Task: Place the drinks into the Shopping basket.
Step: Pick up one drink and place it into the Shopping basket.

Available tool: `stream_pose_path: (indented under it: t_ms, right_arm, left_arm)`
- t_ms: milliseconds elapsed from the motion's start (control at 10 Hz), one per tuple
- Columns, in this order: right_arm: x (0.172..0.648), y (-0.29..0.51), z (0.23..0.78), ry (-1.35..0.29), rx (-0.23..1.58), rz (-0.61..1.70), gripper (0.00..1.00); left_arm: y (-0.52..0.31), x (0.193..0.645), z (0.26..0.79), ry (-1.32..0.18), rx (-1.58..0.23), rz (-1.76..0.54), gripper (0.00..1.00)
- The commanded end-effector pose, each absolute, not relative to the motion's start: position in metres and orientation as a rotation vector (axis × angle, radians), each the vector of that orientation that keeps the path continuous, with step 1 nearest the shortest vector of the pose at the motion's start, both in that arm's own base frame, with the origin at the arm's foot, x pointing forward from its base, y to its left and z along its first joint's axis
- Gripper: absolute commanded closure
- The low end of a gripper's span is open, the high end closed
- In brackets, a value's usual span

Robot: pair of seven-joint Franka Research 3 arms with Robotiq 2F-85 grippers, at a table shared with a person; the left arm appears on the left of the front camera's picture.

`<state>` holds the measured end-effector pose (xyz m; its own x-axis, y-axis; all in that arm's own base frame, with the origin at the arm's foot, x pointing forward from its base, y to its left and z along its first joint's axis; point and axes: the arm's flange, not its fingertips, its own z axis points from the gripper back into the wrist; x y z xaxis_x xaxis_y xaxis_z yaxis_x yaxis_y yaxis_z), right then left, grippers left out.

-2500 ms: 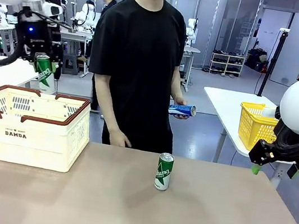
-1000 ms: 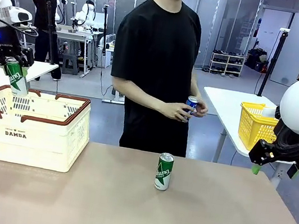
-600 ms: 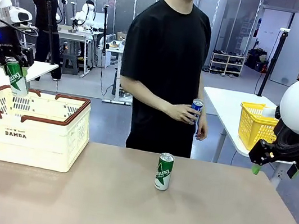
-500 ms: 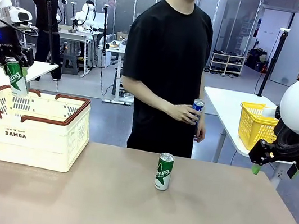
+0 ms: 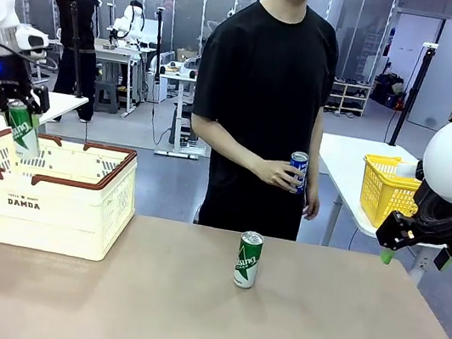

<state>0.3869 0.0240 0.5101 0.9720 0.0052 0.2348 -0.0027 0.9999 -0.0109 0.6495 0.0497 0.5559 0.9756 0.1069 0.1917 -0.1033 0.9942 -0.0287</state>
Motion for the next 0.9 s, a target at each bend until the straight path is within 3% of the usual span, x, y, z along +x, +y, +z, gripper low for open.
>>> stream_pose_path:
  t_ms: [0,400,800]
  right_arm:
    - [0.387,0.022,0.511,-0.239,-0.015,0.006,0.00]
    - [0.387,0.022,0.511,-0.239,-0.015,0.006,0.00]
    - [0.387,0.022,0.511,-0.239,-0.015,0.006,0.00]
  left_arm:
    - [0.060,0.665,0.531,-0.175,-0.060,0.117,0.41]
    - [0.078,0.672,0.449,-0.088,-0.083,0.092,0.41]
    - [0.085,0.669,0.408,-0.044,-0.070,0.038,0.41]
